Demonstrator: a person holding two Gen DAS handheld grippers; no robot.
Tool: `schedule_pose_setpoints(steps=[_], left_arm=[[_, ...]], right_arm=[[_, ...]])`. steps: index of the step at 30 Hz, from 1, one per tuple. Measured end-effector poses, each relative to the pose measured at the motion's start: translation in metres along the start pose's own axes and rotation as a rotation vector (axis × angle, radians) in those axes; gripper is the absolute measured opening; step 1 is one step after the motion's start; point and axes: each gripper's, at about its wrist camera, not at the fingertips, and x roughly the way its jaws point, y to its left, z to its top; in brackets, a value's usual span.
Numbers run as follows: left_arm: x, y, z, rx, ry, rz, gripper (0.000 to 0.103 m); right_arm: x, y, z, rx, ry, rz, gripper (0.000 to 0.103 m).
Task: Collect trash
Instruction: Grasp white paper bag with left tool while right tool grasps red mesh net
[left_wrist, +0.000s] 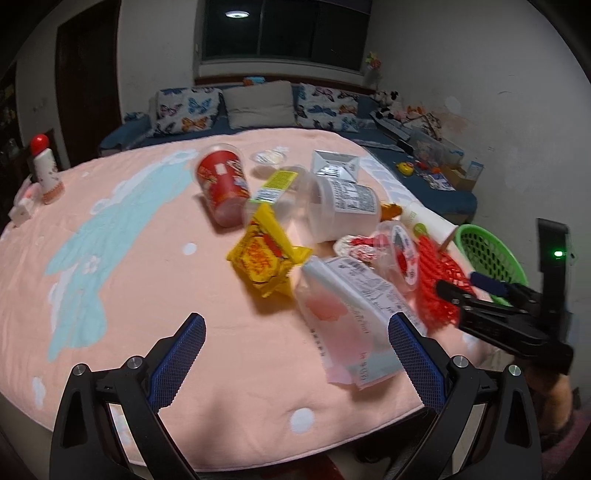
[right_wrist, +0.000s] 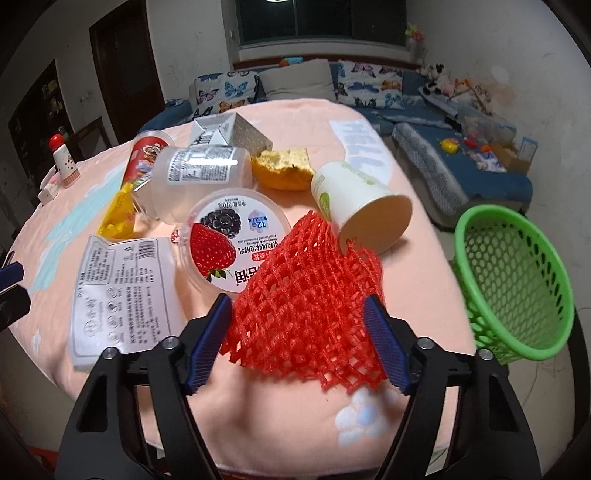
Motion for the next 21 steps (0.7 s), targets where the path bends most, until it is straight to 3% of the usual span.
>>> schedule_pose_setpoints(steps=[4, 8, 10, 15, 21], left_arm=[[0.008, -0.009, 0.005, 0.012, 0.012, -0.022, 0.096], [0.016, -0.013, 0.009, -0.002, 0.044, -0.075, 0.094], [0.023, -0.015, 0.010, -0.001, 0.071, -0.107, 0.082], [0.042, -0.023, 0.009, -0.011, 0.141, -0.166, 0.065], [0.060, -0.027, 0.005, -0.018, 0.195, -0.215, 0.040]], right_arm=[[0.008, -0.002, -0.002, -0.002, 0.019, 0.008, 0.064], [0.011, -0.003, -0.003, 0.006, 0.022, 0.025, 0.048], [0.010, -0.005, -0.005, 0.012, 0.024, 0.032, 0.040], [0.005, -0.012, -0.010, 0.034, 0.017, 0.065, 0.021], [-0.006, -0.015, -0.014, 0.049, -0.001, 0.088, 0.013]])
